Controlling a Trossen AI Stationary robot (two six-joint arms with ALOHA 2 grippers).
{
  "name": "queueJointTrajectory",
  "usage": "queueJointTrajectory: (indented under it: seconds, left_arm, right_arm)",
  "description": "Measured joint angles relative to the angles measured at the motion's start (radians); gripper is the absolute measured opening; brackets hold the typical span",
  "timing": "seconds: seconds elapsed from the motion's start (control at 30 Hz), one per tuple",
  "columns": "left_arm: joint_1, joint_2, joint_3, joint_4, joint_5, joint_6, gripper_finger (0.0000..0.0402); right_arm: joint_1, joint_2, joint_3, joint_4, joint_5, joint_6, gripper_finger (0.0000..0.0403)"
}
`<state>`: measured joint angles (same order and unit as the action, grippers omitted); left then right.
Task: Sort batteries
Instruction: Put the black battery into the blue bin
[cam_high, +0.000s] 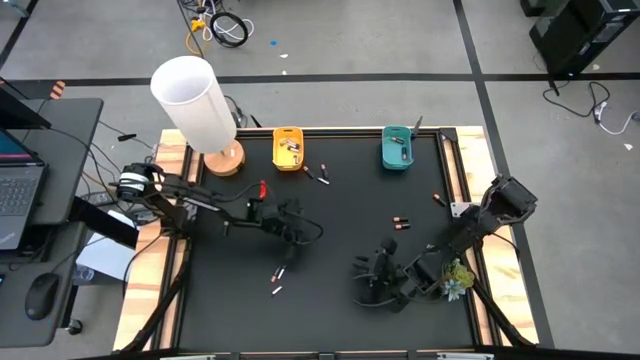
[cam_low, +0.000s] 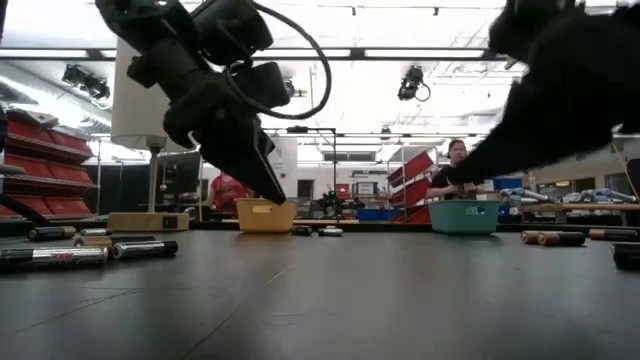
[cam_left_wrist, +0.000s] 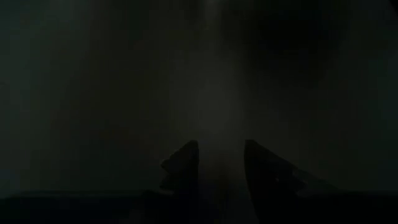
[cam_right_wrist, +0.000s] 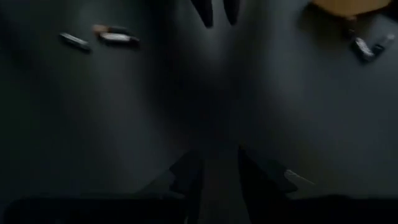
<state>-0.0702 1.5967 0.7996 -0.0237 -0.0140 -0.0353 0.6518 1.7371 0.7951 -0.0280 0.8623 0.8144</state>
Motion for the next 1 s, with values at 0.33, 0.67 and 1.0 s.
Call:
queueJointTrajectory:
  seconds: [0.33, 0.67, 1.0]
  left_arm:
    - [0.123, -0.012, 0.070, -0.110, 0.029, 0.082, 0.0131]
    - [0.048, -0.250, 0.080, -0.287, -0.095, 0.058, 0.0131]
    - [0.043, -0.258, 0.079, -0.272, -0.198, 0.088, 0.0131]
  right_arm:
    - [-0.029, 0.004, -0.116, 0.212, 0.045, -0.052, 0.0107]
    - [0.056, -0.022, -0.124, 0.170, 0.029, -0.027, 0.0107]
    - [0.158, -0.263, -0.122, -0.045, -0.106, 0.126, 0.0135]
